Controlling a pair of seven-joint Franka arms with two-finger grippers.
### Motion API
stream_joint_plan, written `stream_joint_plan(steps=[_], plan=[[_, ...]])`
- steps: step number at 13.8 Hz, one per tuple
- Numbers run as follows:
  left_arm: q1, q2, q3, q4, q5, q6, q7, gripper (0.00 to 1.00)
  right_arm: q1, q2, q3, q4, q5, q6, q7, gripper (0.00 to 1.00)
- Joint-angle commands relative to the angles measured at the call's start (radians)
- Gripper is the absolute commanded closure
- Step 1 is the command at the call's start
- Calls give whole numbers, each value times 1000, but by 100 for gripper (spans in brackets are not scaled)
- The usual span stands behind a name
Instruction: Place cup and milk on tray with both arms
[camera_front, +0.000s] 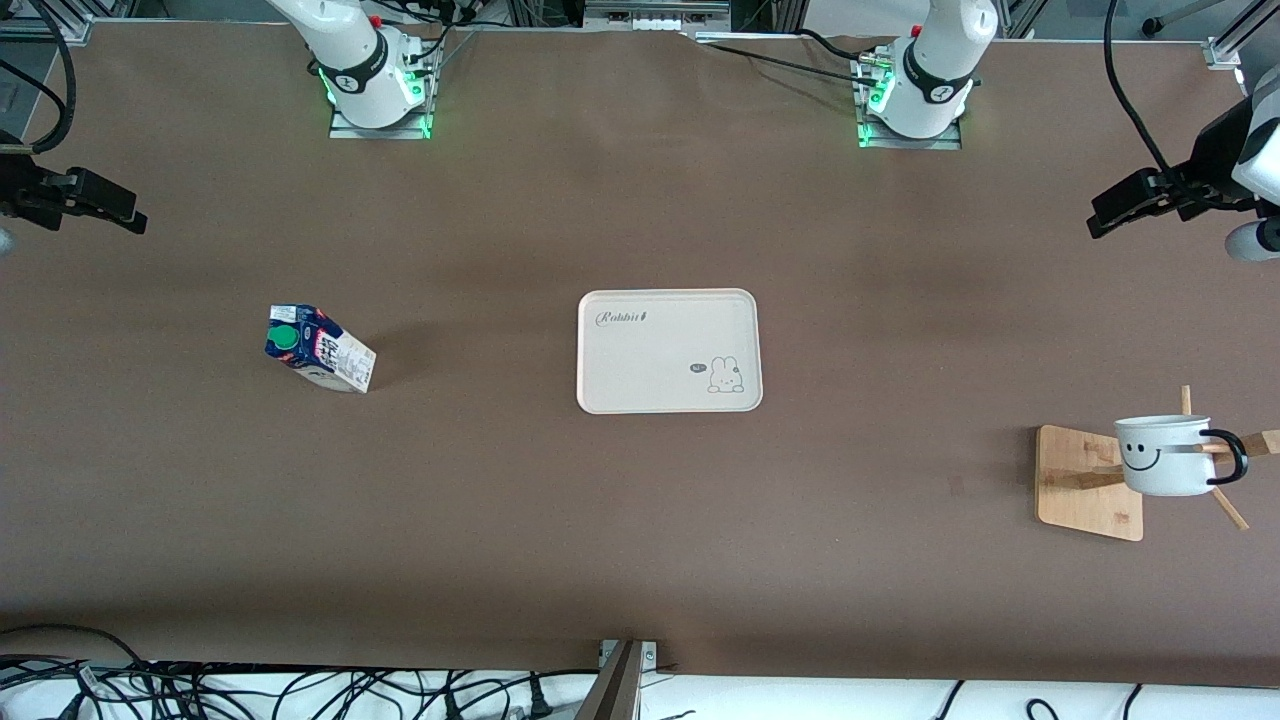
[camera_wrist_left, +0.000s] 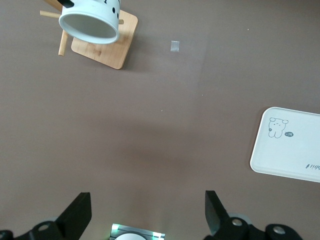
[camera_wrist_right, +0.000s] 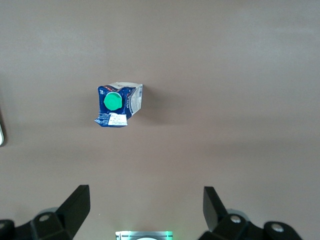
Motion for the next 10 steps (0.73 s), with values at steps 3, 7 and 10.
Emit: stream_joint_plan(steps=[3,7,10], plan=[[4,-7,-5,-1,2,-6,-7,0,-3,0,4,21,18,-21,6,0],[-2,6,-11,0,3,-6,-11,0,-5,2,1,21,18,-22,5,0],[-2,31,-11,-1,0,-6,-7,0,-5,0,1,20,18,-36,8,0]])
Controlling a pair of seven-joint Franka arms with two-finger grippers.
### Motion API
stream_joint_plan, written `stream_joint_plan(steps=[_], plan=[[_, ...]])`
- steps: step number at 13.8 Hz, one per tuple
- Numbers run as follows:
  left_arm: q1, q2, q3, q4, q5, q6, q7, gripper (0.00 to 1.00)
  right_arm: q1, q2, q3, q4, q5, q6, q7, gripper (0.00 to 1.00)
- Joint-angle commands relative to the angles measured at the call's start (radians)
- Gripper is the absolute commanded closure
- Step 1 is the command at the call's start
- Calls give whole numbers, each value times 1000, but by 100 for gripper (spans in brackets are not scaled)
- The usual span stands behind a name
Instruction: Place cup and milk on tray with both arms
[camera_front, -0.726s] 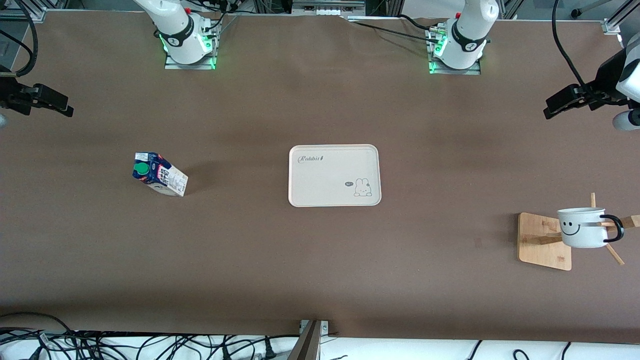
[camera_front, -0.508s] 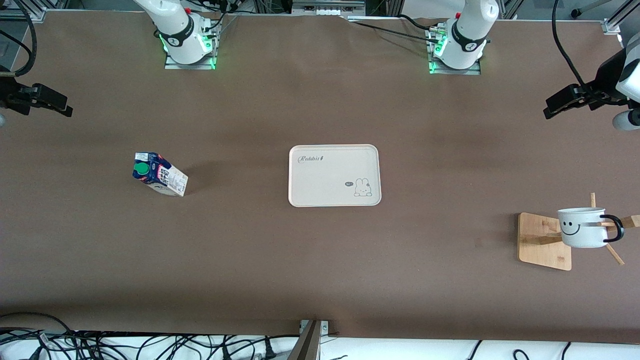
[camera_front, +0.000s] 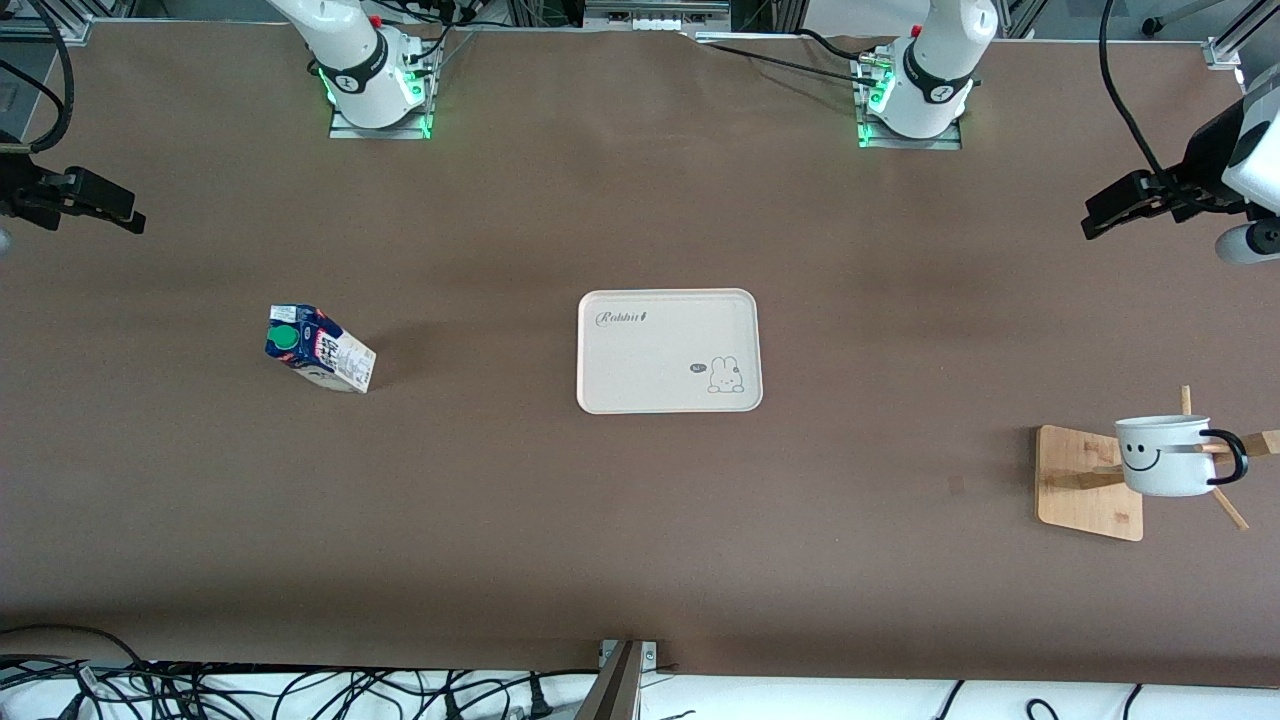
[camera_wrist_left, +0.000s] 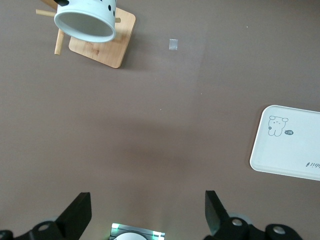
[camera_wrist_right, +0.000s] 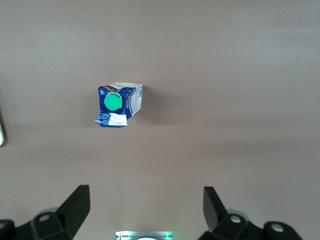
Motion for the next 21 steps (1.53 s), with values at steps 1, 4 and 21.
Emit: stream_joint_plan(steps=[1,4,21], plan=[[-13,55,-7,1,15,-3,-9,0,-3,0,1,19,18,-33,8,0],[-11,66,-7,8,6,31,2,0,-3,0,3,20,18,-31,8,0],[127,-180,-2,-602,-153,846,220,0,-3,0,3,20,18,-31,6,0]])
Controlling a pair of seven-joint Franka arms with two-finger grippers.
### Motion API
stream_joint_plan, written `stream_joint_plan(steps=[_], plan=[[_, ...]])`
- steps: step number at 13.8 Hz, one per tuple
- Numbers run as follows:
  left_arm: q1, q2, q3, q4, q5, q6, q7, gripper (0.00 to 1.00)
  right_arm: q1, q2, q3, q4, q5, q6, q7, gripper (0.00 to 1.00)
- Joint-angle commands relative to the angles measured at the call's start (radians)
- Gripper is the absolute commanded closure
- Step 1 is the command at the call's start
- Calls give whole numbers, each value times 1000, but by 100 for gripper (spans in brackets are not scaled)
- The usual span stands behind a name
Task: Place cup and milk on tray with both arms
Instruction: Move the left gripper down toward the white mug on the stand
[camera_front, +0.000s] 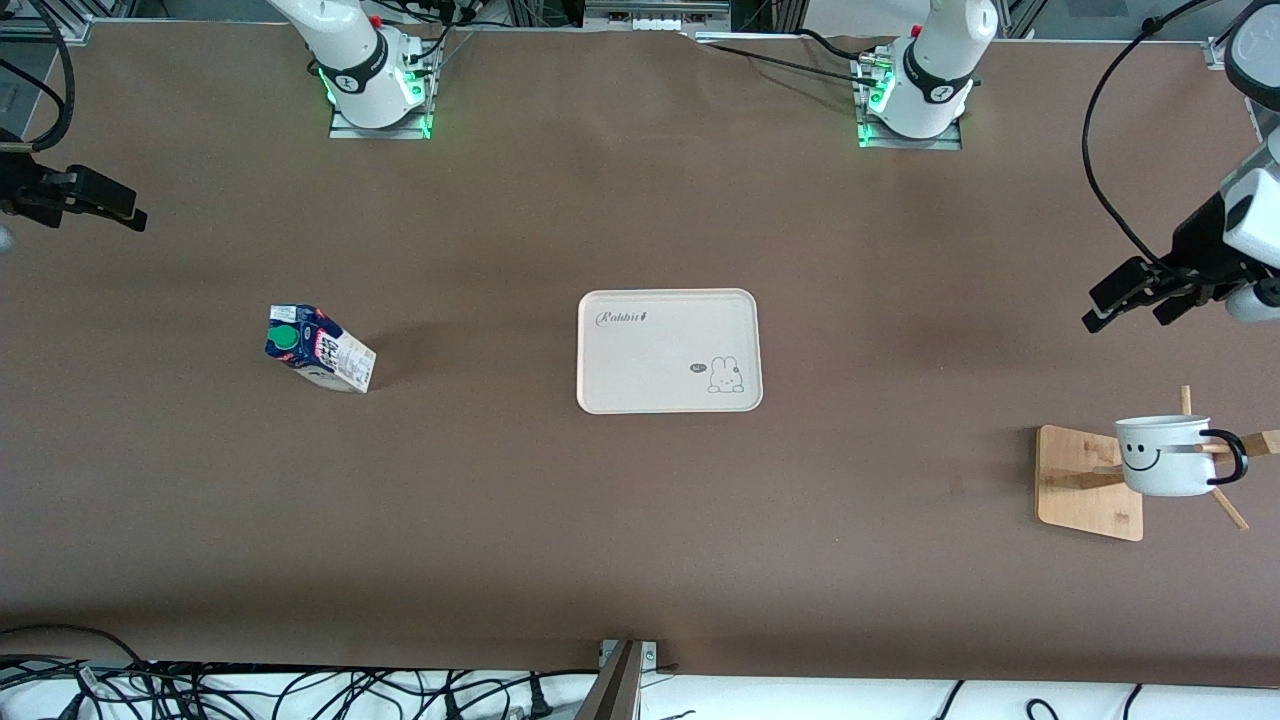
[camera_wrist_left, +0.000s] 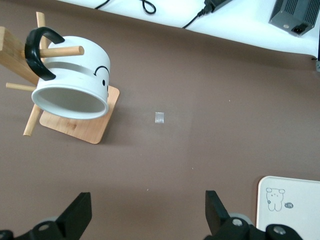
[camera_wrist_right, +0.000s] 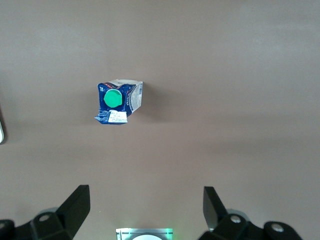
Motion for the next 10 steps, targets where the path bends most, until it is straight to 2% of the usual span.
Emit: stream_joint_plan(steps=[1,4,7,10], plan=[[15,-40,-1,-133,-16,168,28,0,-3,0,3,20,18,-22,6,0],[43,-46,-2,-289,-18,458,62,0,-3,0,3,20,18,-22,6,0],[45,-39,-2,-328,-24,557,65,0,-3,0,3,20,18,-20,6,0],[42,5,-4,-414,-22,797,67,0,-3,0,3,20,18,-20,6,0]])
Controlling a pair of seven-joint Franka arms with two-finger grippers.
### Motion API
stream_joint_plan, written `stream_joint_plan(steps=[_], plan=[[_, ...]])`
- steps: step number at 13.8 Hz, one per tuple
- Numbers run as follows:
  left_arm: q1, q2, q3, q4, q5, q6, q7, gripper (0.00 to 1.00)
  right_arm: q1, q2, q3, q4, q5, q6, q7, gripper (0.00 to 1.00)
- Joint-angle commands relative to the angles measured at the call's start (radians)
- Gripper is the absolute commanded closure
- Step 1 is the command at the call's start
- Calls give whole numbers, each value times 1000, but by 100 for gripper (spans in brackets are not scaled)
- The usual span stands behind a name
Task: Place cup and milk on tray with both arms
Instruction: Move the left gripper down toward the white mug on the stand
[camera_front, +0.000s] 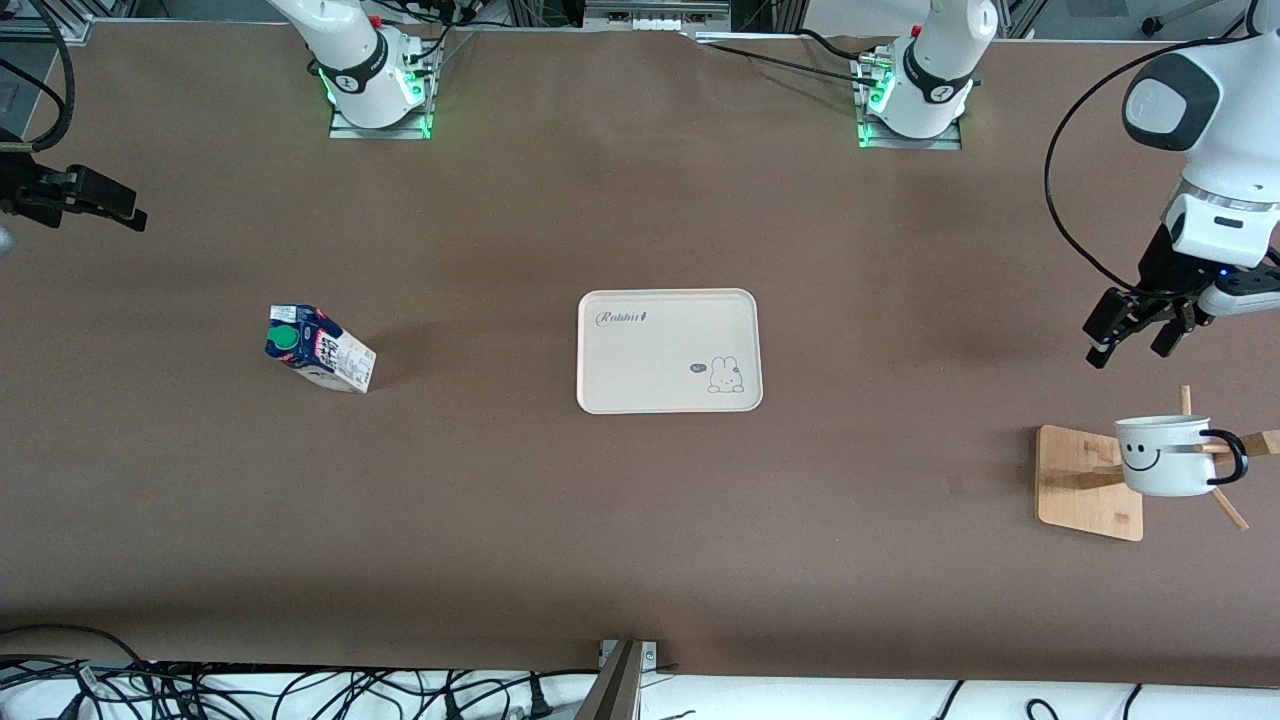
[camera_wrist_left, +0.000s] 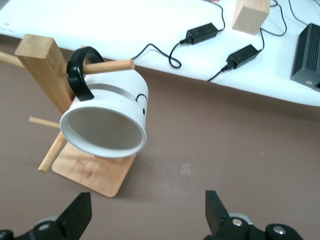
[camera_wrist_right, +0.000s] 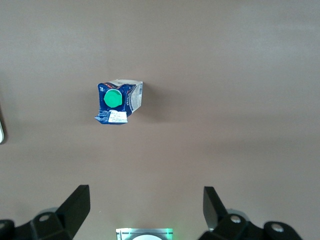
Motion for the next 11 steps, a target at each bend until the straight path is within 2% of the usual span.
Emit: stream_joint_plan(steps=[1,3,7,11], plan=[[-2,29,-6,-68,-22,187,36,0,-3,0,3,20,18,-20,6,0],[-7,52,-6,-67,-18,235,36,0,-3,0,3,20,18,-20,8,0],[-7,133,-6,-67,-16,414,36,0,-3,0,3,20,18,-20,6,0],[-8,180,-6,-61,-10,515,36,0,-3,0,3,20,18,-20,8,0]])
